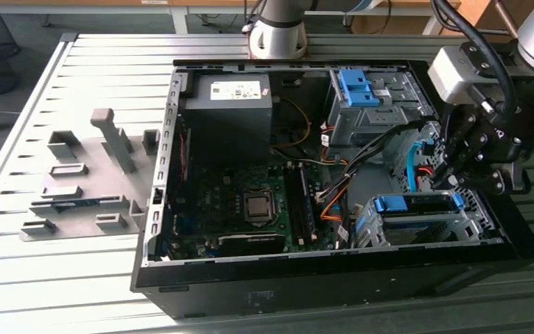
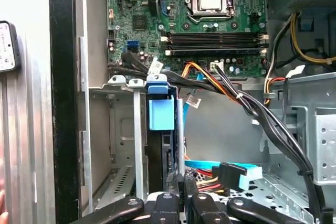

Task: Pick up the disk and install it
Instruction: 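Insert the first disk wire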

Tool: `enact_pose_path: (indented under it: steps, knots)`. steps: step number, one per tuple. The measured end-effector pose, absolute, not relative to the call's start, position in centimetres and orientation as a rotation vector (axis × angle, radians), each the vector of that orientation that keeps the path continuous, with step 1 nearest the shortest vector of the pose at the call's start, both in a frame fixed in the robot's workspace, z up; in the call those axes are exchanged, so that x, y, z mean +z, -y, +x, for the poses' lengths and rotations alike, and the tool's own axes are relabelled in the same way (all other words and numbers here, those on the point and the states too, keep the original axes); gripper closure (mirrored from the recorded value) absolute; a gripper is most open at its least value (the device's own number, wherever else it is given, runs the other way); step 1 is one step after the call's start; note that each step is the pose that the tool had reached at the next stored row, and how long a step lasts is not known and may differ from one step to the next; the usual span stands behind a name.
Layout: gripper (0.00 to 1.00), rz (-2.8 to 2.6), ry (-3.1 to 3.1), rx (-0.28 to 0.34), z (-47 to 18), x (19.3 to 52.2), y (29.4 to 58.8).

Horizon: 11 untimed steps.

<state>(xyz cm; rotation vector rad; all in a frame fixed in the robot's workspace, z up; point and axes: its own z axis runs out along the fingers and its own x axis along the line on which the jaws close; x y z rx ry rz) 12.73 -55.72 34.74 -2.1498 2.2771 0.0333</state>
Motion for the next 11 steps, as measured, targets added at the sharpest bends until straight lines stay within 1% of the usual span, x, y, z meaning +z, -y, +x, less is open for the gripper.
enact_pose_path:
  steps: [11]
  knots:
    - [0.84,-2.179,-2.248,0.031,12.56,34.14,56.14]
